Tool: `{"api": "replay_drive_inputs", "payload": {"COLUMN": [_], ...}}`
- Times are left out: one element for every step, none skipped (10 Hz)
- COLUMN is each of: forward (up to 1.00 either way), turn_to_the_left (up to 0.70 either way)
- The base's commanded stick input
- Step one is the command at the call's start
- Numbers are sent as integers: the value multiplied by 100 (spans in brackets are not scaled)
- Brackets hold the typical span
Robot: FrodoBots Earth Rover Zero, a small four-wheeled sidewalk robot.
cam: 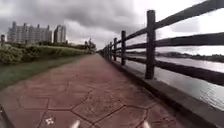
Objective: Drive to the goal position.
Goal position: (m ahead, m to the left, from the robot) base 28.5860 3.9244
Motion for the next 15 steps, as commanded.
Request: {"api": "replay_drive_inputs", "payload": {"forward": [50, 50, 50, 50, 50, 50, 50, 50, 50, 50, 50, 50, 50, 50, 50], "turn_to_the_left": [0, 0, 0, 0, 0, 0, 0, 0, 0, 0, 0, 0, 0, 0, 0]}}
